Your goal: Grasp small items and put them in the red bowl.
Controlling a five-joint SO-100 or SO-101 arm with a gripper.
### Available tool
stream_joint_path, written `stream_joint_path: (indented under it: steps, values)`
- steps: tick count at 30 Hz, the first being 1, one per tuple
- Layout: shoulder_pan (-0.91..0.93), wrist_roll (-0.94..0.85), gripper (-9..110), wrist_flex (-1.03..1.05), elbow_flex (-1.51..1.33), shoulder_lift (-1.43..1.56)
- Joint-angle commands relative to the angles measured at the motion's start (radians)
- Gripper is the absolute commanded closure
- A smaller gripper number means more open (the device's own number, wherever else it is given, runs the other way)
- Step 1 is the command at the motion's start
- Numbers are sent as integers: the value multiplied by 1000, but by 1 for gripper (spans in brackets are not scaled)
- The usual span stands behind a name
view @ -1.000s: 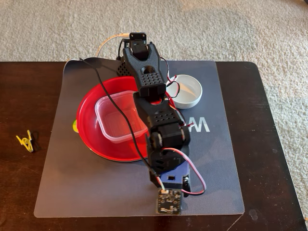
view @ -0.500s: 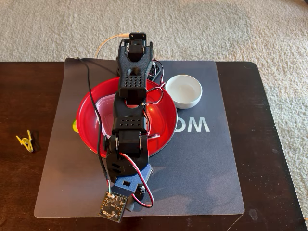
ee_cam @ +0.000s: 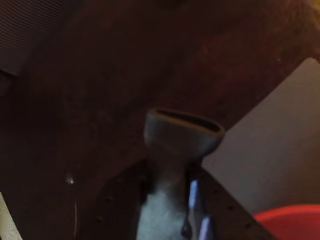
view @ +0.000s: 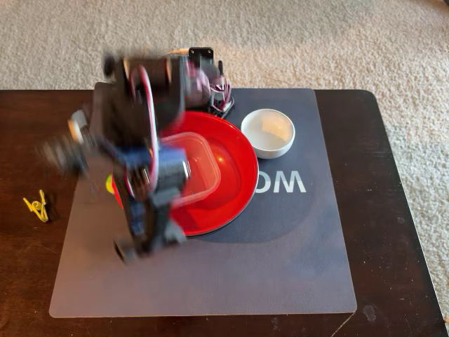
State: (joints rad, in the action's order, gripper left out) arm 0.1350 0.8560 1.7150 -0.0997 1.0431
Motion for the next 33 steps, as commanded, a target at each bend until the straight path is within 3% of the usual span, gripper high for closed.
stream_joint_path:
  steps: [1, 7, 12, 14, 19, 26, 33]
  values:
    - [46, 11, 101, -3, -526, 425]
    - [83, 107, 101, -84, -1463, 881]
    - [71, 114, 91, -186, -1850, 1069]
    - [49, 126, 78, -183, -1888, 1123]
    - [5, 137, 63, -147, -1841, 1238]
    - [-69, 141, 59, -5, -1620, 1180]
    - [-476, 287, 60, -6, -1443, 1192]
